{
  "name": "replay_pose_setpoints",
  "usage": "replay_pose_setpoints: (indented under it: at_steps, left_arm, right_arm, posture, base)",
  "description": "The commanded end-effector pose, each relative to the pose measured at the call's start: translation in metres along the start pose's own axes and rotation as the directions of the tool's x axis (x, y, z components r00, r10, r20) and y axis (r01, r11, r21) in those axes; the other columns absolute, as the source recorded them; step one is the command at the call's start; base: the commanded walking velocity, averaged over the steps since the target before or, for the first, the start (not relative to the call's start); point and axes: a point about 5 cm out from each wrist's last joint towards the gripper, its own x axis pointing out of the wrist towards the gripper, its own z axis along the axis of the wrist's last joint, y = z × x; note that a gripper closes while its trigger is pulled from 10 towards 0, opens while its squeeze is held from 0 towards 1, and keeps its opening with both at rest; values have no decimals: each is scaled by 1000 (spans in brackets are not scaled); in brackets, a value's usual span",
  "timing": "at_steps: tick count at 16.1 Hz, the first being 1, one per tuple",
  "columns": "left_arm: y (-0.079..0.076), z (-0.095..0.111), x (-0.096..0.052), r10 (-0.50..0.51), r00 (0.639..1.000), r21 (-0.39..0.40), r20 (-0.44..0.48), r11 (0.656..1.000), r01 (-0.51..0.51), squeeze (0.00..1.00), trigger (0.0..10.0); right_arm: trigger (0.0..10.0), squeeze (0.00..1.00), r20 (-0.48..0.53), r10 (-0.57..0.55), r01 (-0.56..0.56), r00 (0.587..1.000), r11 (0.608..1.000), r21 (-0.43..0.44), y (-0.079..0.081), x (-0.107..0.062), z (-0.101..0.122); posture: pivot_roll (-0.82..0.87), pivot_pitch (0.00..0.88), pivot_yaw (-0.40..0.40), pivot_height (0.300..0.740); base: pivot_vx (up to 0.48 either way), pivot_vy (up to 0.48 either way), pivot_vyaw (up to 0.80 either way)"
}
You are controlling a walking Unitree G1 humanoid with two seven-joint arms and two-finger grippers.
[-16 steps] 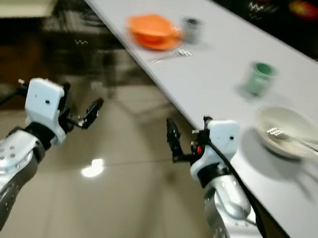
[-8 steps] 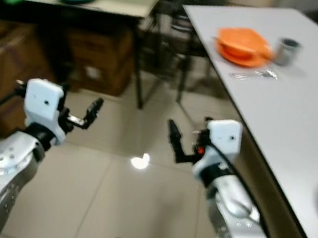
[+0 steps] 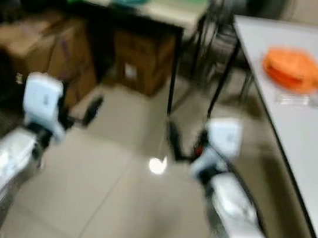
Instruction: Setting the table
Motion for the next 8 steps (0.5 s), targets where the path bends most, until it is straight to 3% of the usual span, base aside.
replay_pose_setpoints:
  at_steps: [1,3,8]
  left_arm:
    - [-1,1,-1,-3,1000,0,0,1000,3,0,10000]
    - [0,-1,-7,11,1000,-20,-5,1000,-11,0,10000]
    - [0,-1,-8,2,1000,-29,-6,1000,-2,0,10000]
  right_arm:
    - [10000,0,5,-16,16,1000,1000,-14,-5,-3,3]
    - [10000,0,-15,-48,48,999,998,35,-10,1,-4]
    - [10000,0,-18,-56,57,998,998,40,-10,0,-5]
  posture:
    - [-33,42,42,740]
    - [-20,31,16,740]
    - [-24,33,22,740]
  base:
    - [0,0,800]
    - [322,0,0]
    - [312,0,0]
